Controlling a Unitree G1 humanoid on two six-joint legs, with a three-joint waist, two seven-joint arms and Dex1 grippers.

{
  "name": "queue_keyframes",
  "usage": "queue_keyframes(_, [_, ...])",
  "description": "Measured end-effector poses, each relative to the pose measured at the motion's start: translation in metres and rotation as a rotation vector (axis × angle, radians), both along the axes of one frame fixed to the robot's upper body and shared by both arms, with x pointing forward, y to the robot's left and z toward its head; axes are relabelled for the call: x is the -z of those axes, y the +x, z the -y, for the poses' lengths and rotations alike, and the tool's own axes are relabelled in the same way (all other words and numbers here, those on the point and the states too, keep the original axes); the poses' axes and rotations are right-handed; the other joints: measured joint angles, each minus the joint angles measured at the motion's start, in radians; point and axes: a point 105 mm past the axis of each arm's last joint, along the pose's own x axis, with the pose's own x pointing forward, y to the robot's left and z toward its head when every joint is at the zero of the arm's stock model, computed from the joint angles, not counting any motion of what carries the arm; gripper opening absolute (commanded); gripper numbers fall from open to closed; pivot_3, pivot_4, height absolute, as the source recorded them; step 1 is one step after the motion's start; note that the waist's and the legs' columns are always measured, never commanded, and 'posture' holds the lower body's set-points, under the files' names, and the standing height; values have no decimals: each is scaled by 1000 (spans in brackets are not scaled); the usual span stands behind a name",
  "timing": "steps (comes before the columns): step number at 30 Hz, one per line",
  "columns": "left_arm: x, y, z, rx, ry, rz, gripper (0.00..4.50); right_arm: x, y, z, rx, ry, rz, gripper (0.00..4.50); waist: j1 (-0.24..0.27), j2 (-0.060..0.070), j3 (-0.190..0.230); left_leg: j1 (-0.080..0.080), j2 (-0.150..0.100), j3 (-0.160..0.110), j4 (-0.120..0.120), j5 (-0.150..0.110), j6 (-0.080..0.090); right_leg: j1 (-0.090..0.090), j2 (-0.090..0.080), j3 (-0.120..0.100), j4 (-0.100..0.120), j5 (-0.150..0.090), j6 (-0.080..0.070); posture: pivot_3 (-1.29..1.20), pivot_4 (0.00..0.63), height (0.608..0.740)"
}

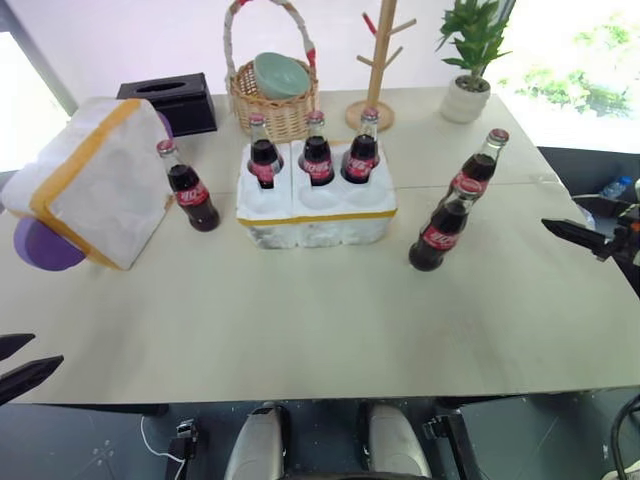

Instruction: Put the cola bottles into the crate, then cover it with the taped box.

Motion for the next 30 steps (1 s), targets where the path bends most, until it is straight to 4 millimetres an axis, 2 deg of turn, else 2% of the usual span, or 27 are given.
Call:
queue_keyframes(12, [-2,3,0,-5,-3,22,3559,2,0,0,1,18,-16,4500,-1,0,0,0,0,0,0,0,0,0,0,0,0,0,0,0,150,736])
queue_keyframes(15, [-6,8,5,-4,-41,39,4455,3,-2,-3,-18,55,-42,4500,-1,0,0,0,0,0,0,0,0,0,0,0,0,0,0,0,150,736])
queue_keyframes(17, [-11,13,15,25,-70,61,4491,-1,-4,-10,-61,52,-51,4500,0,0,0,0,0,0,0,0,0,0,0,1,0,0,0,0,150,736])
queue_keyframes(20, [-25,25,32,77,-98,133,4491,-14,-13,-22,-144,26,-57,4500,5,1,0,0,0,0,0,0,0,0,0,1,1,0,1,0,150,736])
queue_keyframes(23, [-35,46,48,97,-102,215,4491,-39,-31,-35,-220,20,-54,4500,15,4,0,0,0,0,0,0,0,0,0,1,1,1,3,0,150,736])
queue_keyframes(27, [-26,88,67,37,-87,291,4491,-72,-53,-57,-323,-2,-31,4500,30,4,0,1,0,-1,1,0,0,1,1,2,1,2,3,0,150,736])
queue_keyframes(30, [-26,114,79,-3,-95,338,4491,-96,-61,-71,-361,-1,8,4500,32,3,1,1,0,-1,2,0,0,1,1,2,1,2,3,0,150,736])
